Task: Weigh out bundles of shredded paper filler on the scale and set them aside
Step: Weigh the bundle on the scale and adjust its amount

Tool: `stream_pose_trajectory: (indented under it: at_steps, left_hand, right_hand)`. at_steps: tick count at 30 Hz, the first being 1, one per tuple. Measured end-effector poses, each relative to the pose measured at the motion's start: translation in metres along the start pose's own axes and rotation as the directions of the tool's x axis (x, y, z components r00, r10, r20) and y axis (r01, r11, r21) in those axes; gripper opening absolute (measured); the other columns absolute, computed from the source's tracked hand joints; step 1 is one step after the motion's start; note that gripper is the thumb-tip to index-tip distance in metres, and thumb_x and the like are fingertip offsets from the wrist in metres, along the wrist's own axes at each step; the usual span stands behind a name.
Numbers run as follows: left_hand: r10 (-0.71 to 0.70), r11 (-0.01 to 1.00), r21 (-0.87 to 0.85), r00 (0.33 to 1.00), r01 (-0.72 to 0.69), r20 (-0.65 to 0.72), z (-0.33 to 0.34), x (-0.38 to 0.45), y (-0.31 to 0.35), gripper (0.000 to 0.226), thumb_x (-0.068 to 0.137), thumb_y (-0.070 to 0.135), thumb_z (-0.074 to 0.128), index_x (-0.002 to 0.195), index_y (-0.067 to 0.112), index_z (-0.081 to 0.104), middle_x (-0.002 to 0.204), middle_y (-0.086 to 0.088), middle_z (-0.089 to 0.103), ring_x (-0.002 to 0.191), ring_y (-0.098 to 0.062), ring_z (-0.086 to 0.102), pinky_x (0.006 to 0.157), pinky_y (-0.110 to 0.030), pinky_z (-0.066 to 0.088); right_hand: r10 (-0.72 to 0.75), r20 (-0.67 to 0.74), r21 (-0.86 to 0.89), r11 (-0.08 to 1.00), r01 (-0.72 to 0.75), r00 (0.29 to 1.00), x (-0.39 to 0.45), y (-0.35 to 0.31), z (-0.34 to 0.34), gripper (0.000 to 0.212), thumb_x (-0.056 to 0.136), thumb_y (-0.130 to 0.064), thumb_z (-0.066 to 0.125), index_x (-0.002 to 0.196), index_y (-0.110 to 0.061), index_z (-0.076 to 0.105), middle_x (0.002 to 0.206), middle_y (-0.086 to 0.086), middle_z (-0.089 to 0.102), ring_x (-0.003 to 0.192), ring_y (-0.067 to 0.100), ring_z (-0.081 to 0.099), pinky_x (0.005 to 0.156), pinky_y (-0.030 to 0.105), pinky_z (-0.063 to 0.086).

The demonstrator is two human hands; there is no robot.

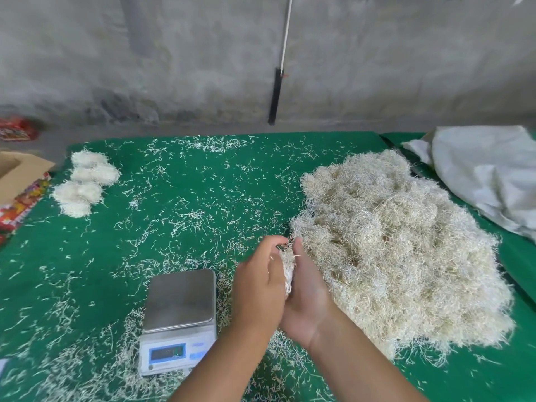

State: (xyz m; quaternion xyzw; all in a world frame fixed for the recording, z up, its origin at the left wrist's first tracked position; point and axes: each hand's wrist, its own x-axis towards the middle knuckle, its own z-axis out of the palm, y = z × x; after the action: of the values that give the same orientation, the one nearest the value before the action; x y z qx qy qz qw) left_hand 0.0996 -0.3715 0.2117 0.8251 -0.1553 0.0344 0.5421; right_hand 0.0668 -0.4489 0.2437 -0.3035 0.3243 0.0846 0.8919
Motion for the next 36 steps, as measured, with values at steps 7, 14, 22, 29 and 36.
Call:
stream_pose_trajectory:
  at_steps: [7,14,22,29,36]
  left_hand:
    - [0.014,0.967,0.256,0.999,-0.005,-0.031,-0.03,0.02,-0.008,0.051,0.098,0.038,0.026,0.132,0.036,0.064,0.151,0.016,0.05,0.148,-0.004,0.031,0.119,-0.044,0.025]
    - [0.012,1.0,-0.004,0.994,-0.011,0.107,-0.061,0.001,-0.032,0.061,0.098,0.076,0.027,0.147,0.041,0.039,0.151,0.026,0.035,0.14,0.003,0.034,0.114,-0.032,0.037]
    - [-0.028,0.999,-0.035,0.981,0.036,0.194,-0.094,-0.006,-0.086,0.069,0.087,0.038,0.074,0.142,0.06,0.038,0.143,0.04,0.03,0.134,0.018,0.032,0.1,-0.005,0.031]
    - [-0.284,0.938,-0.175,0.953,0.298,0.101,-0.13,0.024,-0.134,0.058,0.089,0.035,0.077,0.124,0.069,0.045,0.117,0.044,0.057,0.105,0.023,0.054,0.076,-0.013,0.047]
    - [-0.462,0.869,-0.232,0.884,0.437,-0.065,-0.157,0.059,-0.209,0.046,0.088,0.025,0.082,0.122,0.036,0.053,0.104,0.021,0.066,0.091,0.007,0.064,0.068,-0.013,0.045]
  right_hand:
    - [-0.213,0.064,-0.17,0.96,0.221,0.975,0.002,0.021,0.04,0.072,0.096,-0.075,0.047,0.135,-0.019,0.069,0.13,0.007,0.075,0.117,0.021,0.073,0.101,0.04,0.055]
    - [-0.342,-0.208,-0.389,0.889,0.243,0.916,0.026,0.029,0.048,0.091,0.082,-0.084,0.054,0.141,-0.014,0.06,0.109,0.012,0.077,0.098,0.025,0.073,0.109,0.055,0.052]
    - [-0.262,0.01,-0.41,0.879,0.242,0.965,0.037,0.045,0.058,0.108,0.087,-0.086,0.045,0.167,-0.024,0.007,0.173,0.005,-0.002,0.16,0.026,-0.001,0.128,0.057,0.018]
    - [-0.177,0.053,-0.482,0.857,0.18,0.983,0.065,0.081,0.074,0.054,0.093,-0.079,0.05,0.133,-0.044,0.061,0.138,-0.002,0.068,0.128,0.017,0.066,0.112,0.041,0.052]
    - [-0.167,-0.091,-0.526,0.845,0.095,0.982,0.075,0.103,0.054,0.067,0.093,-0.058,0.063,0.152,-0.03,0.046,0.137,0.002,0.069,0.126,0.023,0.066,0.107,0.047,0.055]
